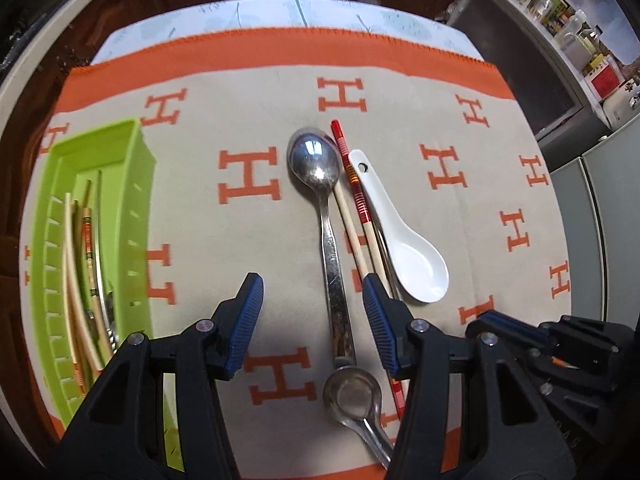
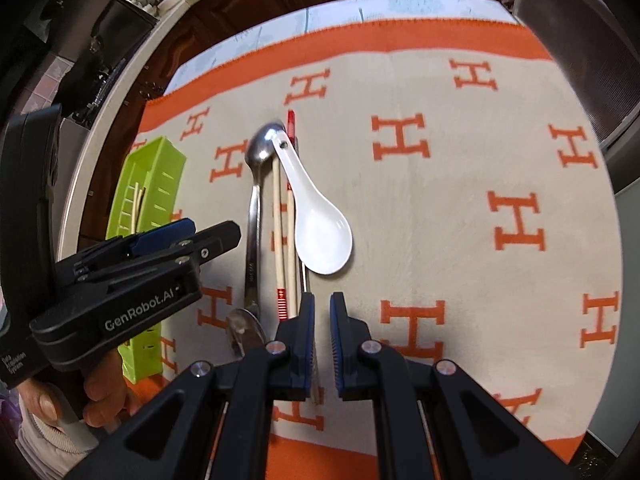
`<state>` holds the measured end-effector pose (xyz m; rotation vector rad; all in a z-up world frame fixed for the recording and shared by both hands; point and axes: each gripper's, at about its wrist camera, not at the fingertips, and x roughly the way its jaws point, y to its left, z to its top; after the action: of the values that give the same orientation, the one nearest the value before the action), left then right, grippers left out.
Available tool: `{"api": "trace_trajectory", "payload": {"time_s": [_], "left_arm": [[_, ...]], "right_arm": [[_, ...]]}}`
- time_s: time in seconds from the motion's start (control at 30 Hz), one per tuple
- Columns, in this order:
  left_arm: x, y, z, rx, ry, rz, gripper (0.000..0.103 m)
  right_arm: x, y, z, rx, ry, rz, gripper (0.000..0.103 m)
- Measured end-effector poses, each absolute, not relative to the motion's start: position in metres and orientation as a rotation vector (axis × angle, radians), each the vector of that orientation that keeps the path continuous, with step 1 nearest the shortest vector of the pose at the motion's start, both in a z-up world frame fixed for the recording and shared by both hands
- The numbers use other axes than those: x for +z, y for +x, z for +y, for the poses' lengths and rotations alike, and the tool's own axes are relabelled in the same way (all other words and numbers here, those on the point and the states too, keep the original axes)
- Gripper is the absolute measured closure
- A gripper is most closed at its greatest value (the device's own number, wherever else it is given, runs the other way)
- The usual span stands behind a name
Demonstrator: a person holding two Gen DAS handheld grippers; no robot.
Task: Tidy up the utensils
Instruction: 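Move both open tools back over the steel spoon and white ceramic spoon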
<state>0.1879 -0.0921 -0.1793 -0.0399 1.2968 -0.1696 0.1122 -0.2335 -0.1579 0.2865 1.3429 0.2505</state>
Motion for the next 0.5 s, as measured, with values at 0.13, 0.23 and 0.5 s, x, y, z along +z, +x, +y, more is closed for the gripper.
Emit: {"api": "trace_trajectory", "payload": {"time_s": [0.13, 0.23, 0.5], "left_arm": [[-0.196, 0.195, -0.095, -0.167, -0.047, 1.331, 0.054], [-0.207, 0.199, -0.096, -0.166, -0.054, 1.35, 0.054], [-0.217, 0.202, -0.101, -0.163, -0.031, 1.329, 0.055]], "right_arm": [[-0.169, 0.114, -0.233, 0.258, 0.293, 1.364, 0.095], [-0.175, 0.114, -0.233, 0.269, 0.309, 1.374, 0.095], [-0.185, 0.113, -0.238, 0.263, 0.36, 1.373, 0.095]]}}
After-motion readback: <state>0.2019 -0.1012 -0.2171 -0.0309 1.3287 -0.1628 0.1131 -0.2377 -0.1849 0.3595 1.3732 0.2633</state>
